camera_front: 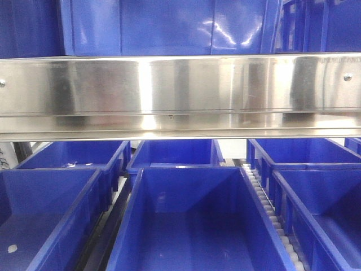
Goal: Stack silver trays without gaps
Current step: 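Carry the tray with both grippers above the stacked silver trays, then lower the tray onto the stacked trays and open both grippers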
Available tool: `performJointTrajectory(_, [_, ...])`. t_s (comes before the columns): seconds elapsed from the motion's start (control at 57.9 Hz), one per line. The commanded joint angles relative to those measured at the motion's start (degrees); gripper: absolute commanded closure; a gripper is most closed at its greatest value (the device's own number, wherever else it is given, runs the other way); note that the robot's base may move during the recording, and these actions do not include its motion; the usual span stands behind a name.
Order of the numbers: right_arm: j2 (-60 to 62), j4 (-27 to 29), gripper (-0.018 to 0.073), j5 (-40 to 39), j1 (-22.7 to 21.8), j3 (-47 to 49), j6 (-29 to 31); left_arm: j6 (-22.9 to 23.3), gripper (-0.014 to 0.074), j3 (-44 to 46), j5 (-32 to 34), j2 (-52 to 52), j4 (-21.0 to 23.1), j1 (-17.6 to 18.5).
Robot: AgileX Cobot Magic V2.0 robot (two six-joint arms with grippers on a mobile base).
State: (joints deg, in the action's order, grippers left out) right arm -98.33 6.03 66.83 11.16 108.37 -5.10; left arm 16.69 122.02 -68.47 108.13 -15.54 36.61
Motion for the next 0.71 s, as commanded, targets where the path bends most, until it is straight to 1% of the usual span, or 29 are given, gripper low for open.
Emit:
performJointTrajectory(0.0, [-1.1,1.1,0.0639,1.8,1.0,0.5,1.5,-1.1,0.0617,0.3,-1.5,1.6,-0.2,0.6])
performJointTrajectory(0.052, [-2.0,1.1,0.0639,3.1,1.5,0.5,1.5,-1.1,0.0617,0.3,-1.5,2.3,0.0,0.6])
performJointTrajectory(0.242, [-5.1,1.1,0.0639,3.1,2.7,0.5,1.5,-1.1,0.0614,0.1,-1.5,4.8,0.0,0.7])
performJointTrajectory(0.518, [-7.9,1.2,0.0634,3.1,4.3,0.5,1.5,-1.1,0.0612,-1.4,-1.5,5.1,0.0,0.7])
performJointTrajectory(0.57, [-7.9,1.2,0.0596,3.0,4.6,0.5,1.5,-1.1,0.0612,-1.4,-1.5,5.1,0.0,0.7])
performJointTrajectory(0.691, [-7.9,1.2,0.0401,2.5,4.6,0.5,1.5,-1.1,0.0612,-1.4,-1.5,5.1,0.0,0.7])
